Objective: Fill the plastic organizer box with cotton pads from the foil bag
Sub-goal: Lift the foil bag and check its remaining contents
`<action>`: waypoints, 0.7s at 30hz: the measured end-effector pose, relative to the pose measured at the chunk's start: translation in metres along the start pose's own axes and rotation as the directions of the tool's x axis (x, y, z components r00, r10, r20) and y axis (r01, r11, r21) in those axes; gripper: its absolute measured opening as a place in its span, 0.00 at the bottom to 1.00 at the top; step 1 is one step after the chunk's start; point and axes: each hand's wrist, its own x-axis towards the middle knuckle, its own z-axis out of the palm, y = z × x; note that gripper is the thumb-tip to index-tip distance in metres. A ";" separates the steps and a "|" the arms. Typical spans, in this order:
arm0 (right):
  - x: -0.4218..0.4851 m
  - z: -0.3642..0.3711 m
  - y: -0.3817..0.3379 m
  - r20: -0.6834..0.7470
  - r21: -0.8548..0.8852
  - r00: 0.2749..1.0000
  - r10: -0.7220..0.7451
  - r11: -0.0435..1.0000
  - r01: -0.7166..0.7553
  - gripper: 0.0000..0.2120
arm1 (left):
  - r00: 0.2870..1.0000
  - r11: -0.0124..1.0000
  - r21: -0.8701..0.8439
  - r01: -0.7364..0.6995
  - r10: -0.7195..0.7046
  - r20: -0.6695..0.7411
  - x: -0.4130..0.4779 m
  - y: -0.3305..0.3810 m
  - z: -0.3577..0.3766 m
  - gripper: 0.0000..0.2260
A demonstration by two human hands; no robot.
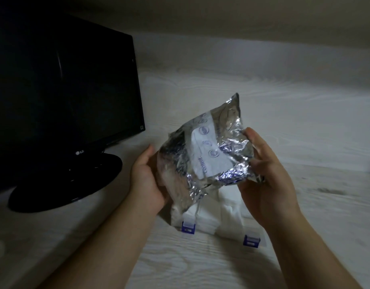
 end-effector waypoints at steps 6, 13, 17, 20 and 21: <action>-0.002 0.000 0.004 -0.023 -0.052 0.997 0.067 0.996 -0.068 0.29 | 0.999 0.994 0.112 -0.011 0.015 -0.037 0.001 0.000 0.002 0.14; 0.000 -0.002 0.002 -0.107 -0.112 0.990 0.089 0.989 -0.101 0.35 | 0.985 0.993 0.073 -0.095 0.104 -0.141 0.009 0.006 -0.012 0.16; -0.001 -0.002 0.002 -0.216 -0.129 0.970 0.107 0.982 -0.137 0.36 | 0.943 0.985 0.023 -0.173 0.172 -0.285 0.014 0.015 -0.022 0.15; -0.003 0.001 0.005 -0.200 -0.170 0.972 0.127 0.972 -0.162 0.36 | 0.886 0.982 0.109 -0.155 0.187 -0.425 0.015 0.020 -0.033 0.15; -0.004 0.002 0.006 -0.197 -0.183 0.971 0.133 0.968 -0.170 0.33 | 0.866 0.982 0.126 -0.143 0.186 -0.463 0.017 0.020 -0.036 0.17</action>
